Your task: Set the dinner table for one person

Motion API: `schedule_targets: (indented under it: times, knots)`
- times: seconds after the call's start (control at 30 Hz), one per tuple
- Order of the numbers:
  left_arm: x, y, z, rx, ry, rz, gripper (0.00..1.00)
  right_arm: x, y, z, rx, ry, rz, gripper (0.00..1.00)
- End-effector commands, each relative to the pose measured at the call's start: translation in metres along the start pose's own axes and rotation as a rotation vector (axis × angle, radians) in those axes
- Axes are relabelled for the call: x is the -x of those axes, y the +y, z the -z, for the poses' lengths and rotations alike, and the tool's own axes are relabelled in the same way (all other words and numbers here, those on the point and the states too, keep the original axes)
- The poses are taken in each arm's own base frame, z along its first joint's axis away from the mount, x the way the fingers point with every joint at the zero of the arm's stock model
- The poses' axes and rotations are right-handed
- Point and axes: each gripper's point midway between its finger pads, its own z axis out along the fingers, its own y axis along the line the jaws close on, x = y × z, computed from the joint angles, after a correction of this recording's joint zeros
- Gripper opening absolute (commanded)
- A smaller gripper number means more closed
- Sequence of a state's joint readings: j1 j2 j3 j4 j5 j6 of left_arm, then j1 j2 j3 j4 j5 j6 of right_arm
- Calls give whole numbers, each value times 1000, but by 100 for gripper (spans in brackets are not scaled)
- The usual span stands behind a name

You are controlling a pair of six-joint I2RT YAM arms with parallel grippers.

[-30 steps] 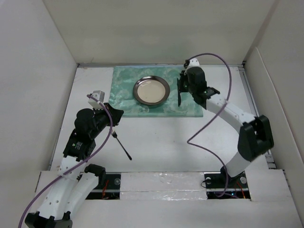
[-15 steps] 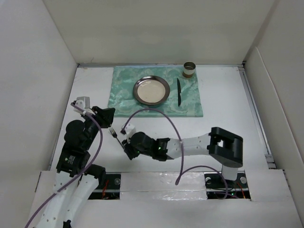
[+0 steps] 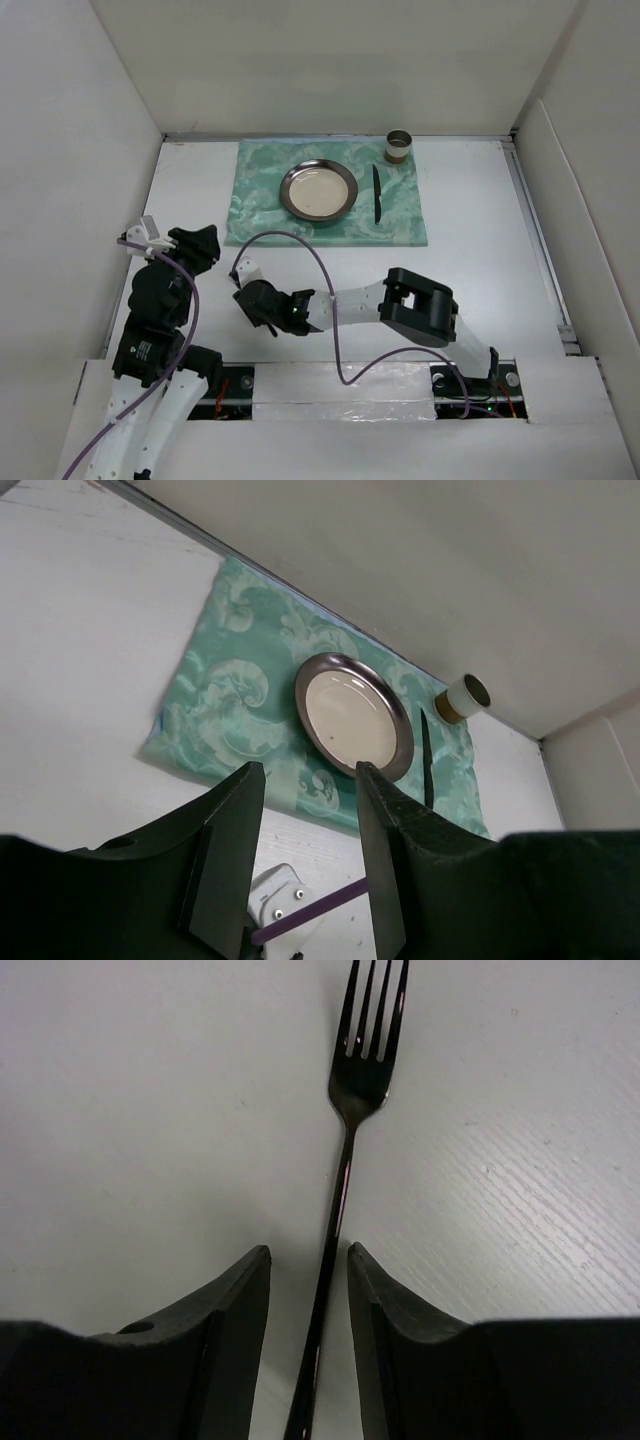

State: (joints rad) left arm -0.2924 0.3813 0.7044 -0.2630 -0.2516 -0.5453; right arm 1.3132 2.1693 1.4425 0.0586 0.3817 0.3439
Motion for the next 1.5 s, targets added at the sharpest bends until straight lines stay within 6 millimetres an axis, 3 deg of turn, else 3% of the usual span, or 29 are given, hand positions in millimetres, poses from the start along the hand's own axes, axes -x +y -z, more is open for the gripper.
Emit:
schedule_targets:
  times: [0.0,0.07,0.2,0.27,0.37,0.43,0.5,0.57,0.67,0.8,0.83,0.9,0.93,0.97,1.03,1.07,1.13,1.2,1.47]
  knots:
    - [37,0,11,39,-121,68,39,11,-5,-3,-61,-17,-5,41]
    - [38,0,12,38,-124,70,39,8,-4,-7,-57,-18,-1,36]
    - [42,0,14,39,-140,79,39,7,-3,-11,-68,-11,-15,9]
    - [41,0,14,43,-137,84,39,9,-1,-12,-65,-14,-16,1]
    - [42,3,16,49,-152,115,46,16,-8,-10,-109,-23,-20,0]
    - [39,4,12,62,-149,139,53,42,-21,-6,-128,-61,-59,0]
    - [34,5,10,61,-135,140,55,72,-30,-3,-123,-107,-98,0]
    - [34,3,11,51,-135,139,56,106,-51,1,-128,-151,-160,0]
    - [34,3,10,51,-135,137,57,173,-73,13,-113,-262,-275,0]
    - [32,-2,12,18,-126,130,57,201,-116,-5,-166,-279,-370,0]
    - [31,-2,10,21,-122,127,57,227,-120,-1,-158,-327,-425,0]
    - [30,-1,9,22,-117,118,57,226,-146,-20,-204,-319,-469,0]
    - [29,-2,10,19,-115,118,57,252,-151,-16,-195,-375,-524,0]
    - [28,-5,11,4,-110,121,57,237,-161,-34,-236,-341,-536,0]
    - [28,-4,9,9,-108,116,57,243,-181,-42,-263,-355,-615,0]
    - [26,-6,9,4,-100,111,57,257,-185,-40,-252,-382,-648,0]
    - [24,-6,8,1,-92,108,57,252,-199,-55,-266,-390,-709,0]
    - [23,-9,8,-14,-86,106,57,259,-197,-59,-249,-408,-737,0]
    - [20,-15,9,-46,-71,92,57,229,-216,-93,-278,-369,-784,0]
